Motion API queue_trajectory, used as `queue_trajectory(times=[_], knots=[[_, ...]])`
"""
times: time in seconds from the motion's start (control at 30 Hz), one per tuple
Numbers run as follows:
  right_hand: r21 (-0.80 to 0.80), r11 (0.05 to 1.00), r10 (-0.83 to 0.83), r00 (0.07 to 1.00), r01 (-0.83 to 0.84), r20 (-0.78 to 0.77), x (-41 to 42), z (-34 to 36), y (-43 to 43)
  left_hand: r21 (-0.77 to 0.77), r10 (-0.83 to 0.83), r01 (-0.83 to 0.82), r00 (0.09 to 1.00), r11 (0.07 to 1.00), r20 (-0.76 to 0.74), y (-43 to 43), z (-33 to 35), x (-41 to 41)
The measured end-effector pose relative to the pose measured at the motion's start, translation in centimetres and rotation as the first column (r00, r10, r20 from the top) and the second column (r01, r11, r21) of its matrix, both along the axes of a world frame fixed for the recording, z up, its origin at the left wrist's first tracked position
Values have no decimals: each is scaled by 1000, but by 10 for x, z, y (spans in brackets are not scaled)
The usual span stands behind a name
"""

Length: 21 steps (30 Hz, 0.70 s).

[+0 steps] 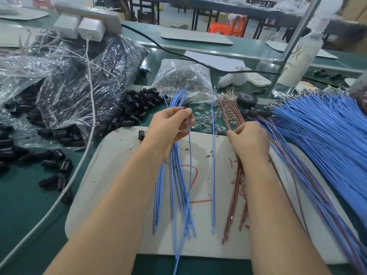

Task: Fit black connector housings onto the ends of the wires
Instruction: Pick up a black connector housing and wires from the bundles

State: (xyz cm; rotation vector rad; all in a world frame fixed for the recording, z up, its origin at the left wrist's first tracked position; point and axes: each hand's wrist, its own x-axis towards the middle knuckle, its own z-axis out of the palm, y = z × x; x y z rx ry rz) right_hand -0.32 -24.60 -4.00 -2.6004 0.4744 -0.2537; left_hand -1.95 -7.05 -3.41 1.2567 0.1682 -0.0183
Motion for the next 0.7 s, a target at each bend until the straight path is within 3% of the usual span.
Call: queue_trajectory(times=[0.13, 0.23, 0.27, 0.33, 0.37, 0.4, 0.47, 0.57, 0.7], knots=[[146, 989, -15, 988, -8, 156, 0, 2, -4, 8, -9, 9, 1000, 1000, 0, 0, 0, -1], [483, 873, -79, 957, -68, 278, -4, 13, -7, 3, -59, 59, 998, 998, 19, 0, 0, -2], [640, 758, -104, 944, -130, 314, -6, 18, -6, -2, -89, 89, 996, 996, 30, 0, 1, -2], [876, 359, -133, 911, -322, 390, -11, 26, -2, -12, -164, 165, 985, 986, 54, -1, 3, -3], [899, 175, -149, 892, -401, 427, -12, 30, 1, -24, -215, 217, 974, 976, 67, -1, 4, -4], [892, 72, -164, 877, -446, 452, -14, 33, 4, -45, -276, 280, 958, 959, 78, -3, 4, -5], [884, 27, -213, 861, -467, 462, -15, 35, 11, -61, -409, 415, 909, 908, 85, -6, 4, -10], [889, 77, -334, 828, -452, 450, -14, 31, 13, -25, -530, 533, 844, 846, 77, -9, 2, -13], [902, 67, -355, 835, -427, 421, -9, 25, 9, 98, -500, 491, 859, 866, 109, -10, 1, -13]])
